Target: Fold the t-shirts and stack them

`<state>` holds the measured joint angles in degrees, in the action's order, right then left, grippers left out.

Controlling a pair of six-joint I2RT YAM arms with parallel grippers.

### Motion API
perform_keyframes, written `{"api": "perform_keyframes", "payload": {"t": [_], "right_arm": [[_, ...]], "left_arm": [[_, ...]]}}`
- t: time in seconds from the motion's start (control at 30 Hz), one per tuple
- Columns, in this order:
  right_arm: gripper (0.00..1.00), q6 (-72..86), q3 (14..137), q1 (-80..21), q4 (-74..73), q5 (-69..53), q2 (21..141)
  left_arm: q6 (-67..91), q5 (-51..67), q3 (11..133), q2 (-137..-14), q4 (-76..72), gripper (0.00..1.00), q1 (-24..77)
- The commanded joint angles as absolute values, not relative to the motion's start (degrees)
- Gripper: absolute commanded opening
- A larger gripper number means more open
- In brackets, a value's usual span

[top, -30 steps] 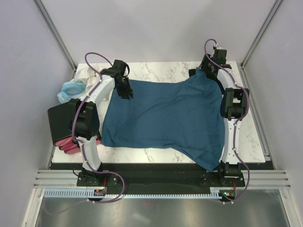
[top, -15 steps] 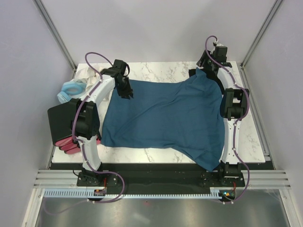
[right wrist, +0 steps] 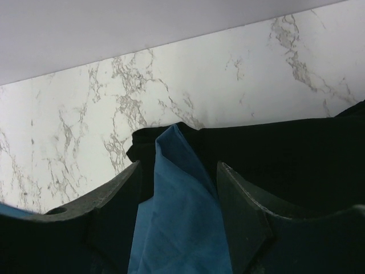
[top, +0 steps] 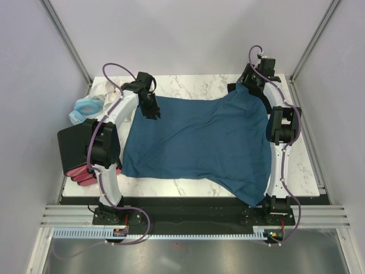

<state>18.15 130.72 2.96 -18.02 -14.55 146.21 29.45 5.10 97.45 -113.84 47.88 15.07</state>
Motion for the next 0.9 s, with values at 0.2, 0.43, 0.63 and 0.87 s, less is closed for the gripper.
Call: {"api": "perform_keyframes", "payload": {"t": [0.2, 0.43, 0.63, 0.87], "right_arm": [[0.62, 17.2, 130.6, 3.3, -18.2, -18.9, 147.3], [0.58, 17.1, 130.6, 3.3, -18.2, -19.2, 147.8], [0.42, 17.1, 130.4, 3.3, -18.2, -18.4, 147.5], [0.26, 17.1, 130.1, 3.3, -16.8, -18.0, 146.5]], "left_arm": [[27.6, 5.5, 98.9, -114.1, 47.7, 0.30, 14.9], [27.5, 5.3, 98.4, -114.0, 47.8, 0.30, 14.9], [27.5, 5.2, 98.4, -114.2, 47.9, 0.30, 14.9], [27.6, 5.6, 98.6, -114.7, 48.1, 0.30, 14.9]]}}
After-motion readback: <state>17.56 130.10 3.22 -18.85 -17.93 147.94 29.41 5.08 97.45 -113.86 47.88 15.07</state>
